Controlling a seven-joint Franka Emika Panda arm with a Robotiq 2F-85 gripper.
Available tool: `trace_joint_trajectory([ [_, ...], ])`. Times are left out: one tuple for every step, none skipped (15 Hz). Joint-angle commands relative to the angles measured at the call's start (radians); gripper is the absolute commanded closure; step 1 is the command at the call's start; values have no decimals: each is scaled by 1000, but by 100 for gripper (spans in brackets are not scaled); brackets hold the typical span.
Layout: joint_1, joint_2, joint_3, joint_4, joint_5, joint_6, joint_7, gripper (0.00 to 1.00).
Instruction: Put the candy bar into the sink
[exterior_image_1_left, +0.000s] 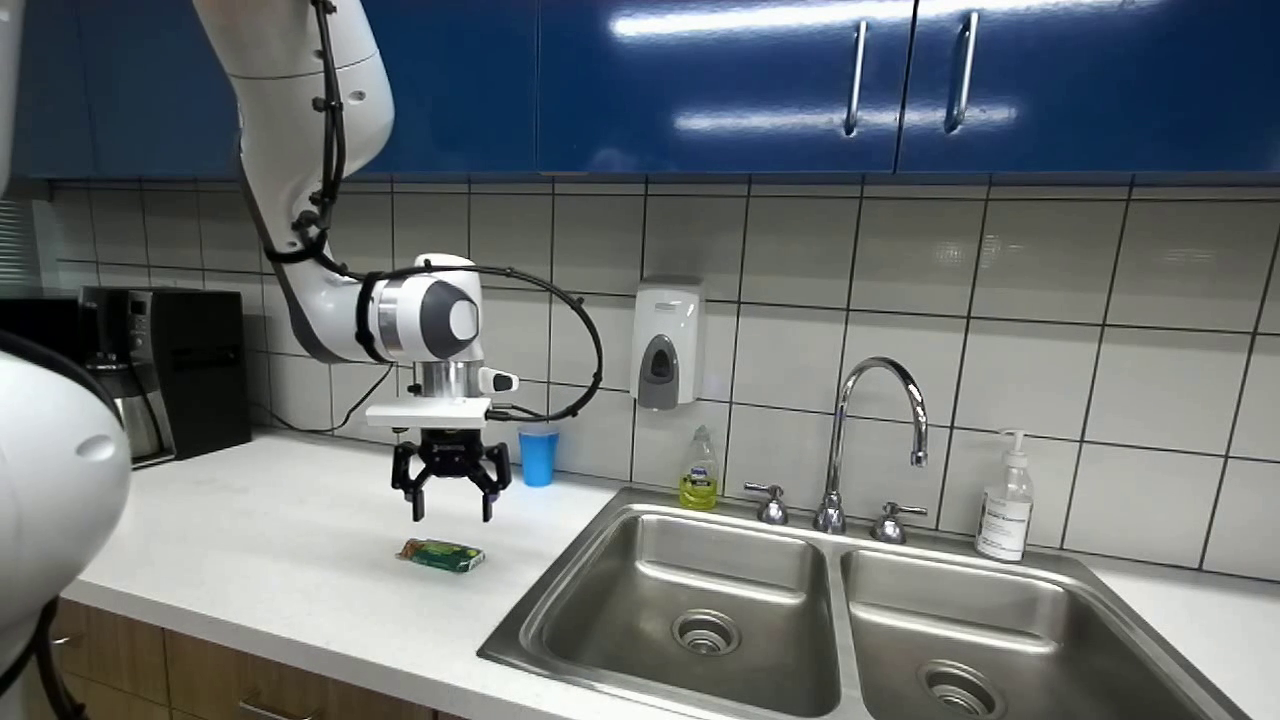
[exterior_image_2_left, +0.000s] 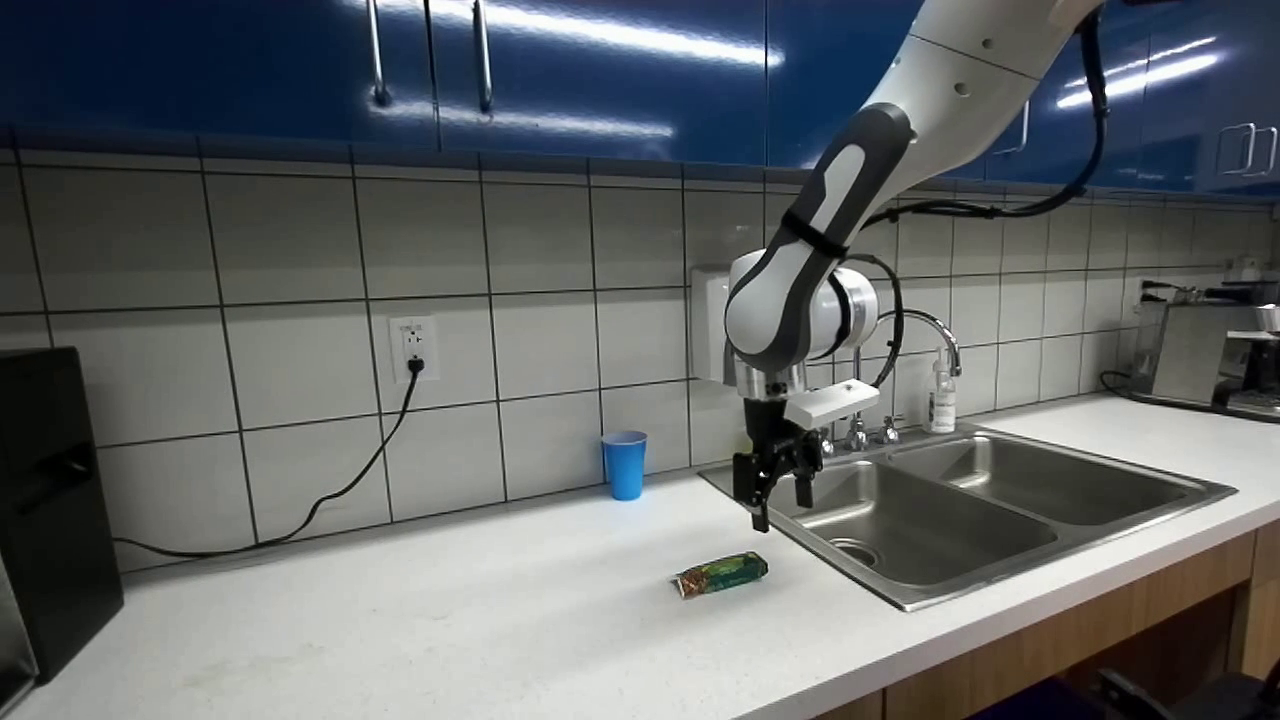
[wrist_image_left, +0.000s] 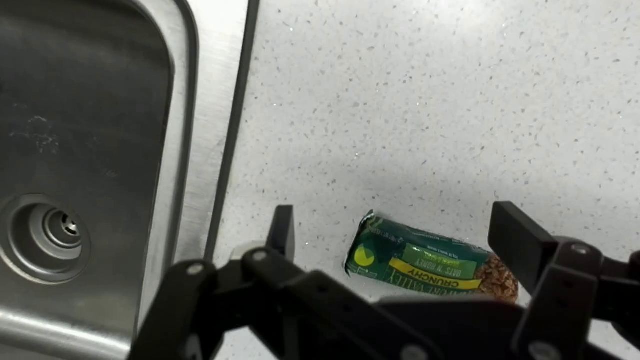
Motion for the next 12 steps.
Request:
trace_joint_trajectory([
  [12,57,12,47,-5,36,61,0],
  [18,70,11,54,-10,41,77,0],
  [23,81,13,62,-4,42,84,0],
  [27,92,14,69,1,40,92,0],
  [33,103,14,75,4,45,107,0],
  [37,113,16,80,7,48,118,0],
  [41,122,16,85,3,54,132,0],
  [44,131,17,90,5,55,142,0],
  [48,139,17,96,5,59,154,0],
  [53,147,16,102,4,62,166,0],
  [58,154,13,106,2,68,181,0],
  [61,160,13,110,2,72,191,0],
])
